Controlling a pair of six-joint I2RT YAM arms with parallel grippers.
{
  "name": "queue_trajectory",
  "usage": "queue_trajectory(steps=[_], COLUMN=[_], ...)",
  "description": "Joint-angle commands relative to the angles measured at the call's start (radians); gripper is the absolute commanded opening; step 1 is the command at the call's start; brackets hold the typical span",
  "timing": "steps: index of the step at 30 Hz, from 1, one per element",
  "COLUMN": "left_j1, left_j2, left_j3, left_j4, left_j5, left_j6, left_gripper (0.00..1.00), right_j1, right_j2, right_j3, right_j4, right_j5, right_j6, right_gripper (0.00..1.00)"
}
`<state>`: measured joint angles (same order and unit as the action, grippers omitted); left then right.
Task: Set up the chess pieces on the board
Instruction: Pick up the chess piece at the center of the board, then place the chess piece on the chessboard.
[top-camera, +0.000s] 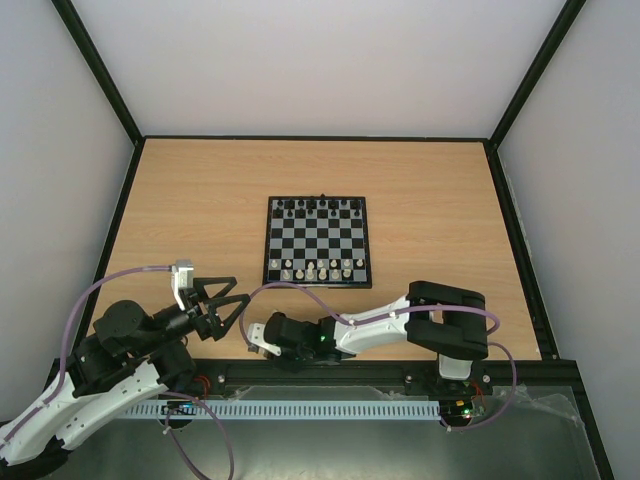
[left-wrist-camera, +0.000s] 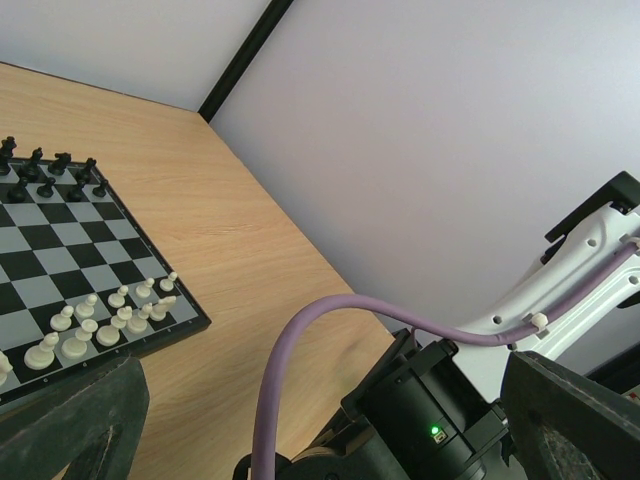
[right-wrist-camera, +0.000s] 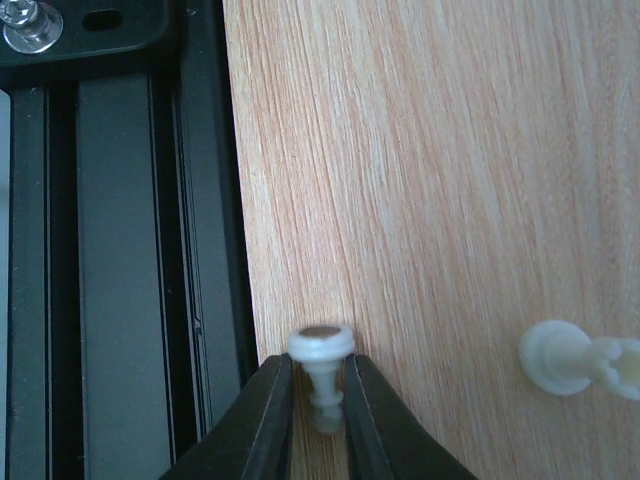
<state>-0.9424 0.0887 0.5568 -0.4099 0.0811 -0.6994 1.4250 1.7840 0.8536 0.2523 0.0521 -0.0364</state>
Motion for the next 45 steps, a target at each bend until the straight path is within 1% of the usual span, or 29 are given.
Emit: queue_trajectory(steps=[1,7,11,15,19,25,31,35,41,45], left_j1=[-0.002,-0.002,-0.002,-0.003,-0.002,-0.002,-0.002,-0.002,-0.002,-0.002], left_j2=[-0.001,0.0,0.001,0.001,0.001,0.01,0.047,0.076,0.16,0.287], left_j3=[0.022,0.022,0.023,0.022,0.024,0.019,0.005,-0.015,-0.059,-0.099], left_j4=[0.018,0.018,0.017,0.017,0.019,0.035,0.061,0.083,0.154,0.231], left_j5=[0.006,0.005,0.003,0.001,-0.004,-0.008,0.0,0.017,0.103,0.192], left_j6=[0.01,0.011,0.01,0.009,0.006,0.005,0.006,0.008,0.005,-0.009], left_gripper=[0.99,1.0,1.0,0.99,0.99,0.99,0.99,1.0,0.99,1.0], right_j1=[-0.005,-0.005,-0.005,-0.005,-0.022,-0.085,-0.141,-0.207,-0.34,-0.37], right_j2=[0.034,0.04,0.05,0.042,-0.009,-0.146,-0.263,-0.42,-0.659,-0.688], right_j3=[0.021,0.021,0.025,0.026,0.012,-0.063,-0.125,-0.19,-0.262,-0.254], right_j4=[-0.029,-0.042,-0.05,-0.053,-0.051,-0.02,-0.039,-0.055,-0.113,-0.128], right_j5=[-0.001,0.001,0.007,0.009,-0.02,-0.095,-0.152,-0.227,-0.347,-0.394], right_j6=[-0.002,0.001,0.007,0.016,0.048,0.105,0.159,0.21,0.28,0.317], right_gripper=[0.15,0.09,0.03,0.01,0.01,0.02,0.01,0.01,0.02,0.02])
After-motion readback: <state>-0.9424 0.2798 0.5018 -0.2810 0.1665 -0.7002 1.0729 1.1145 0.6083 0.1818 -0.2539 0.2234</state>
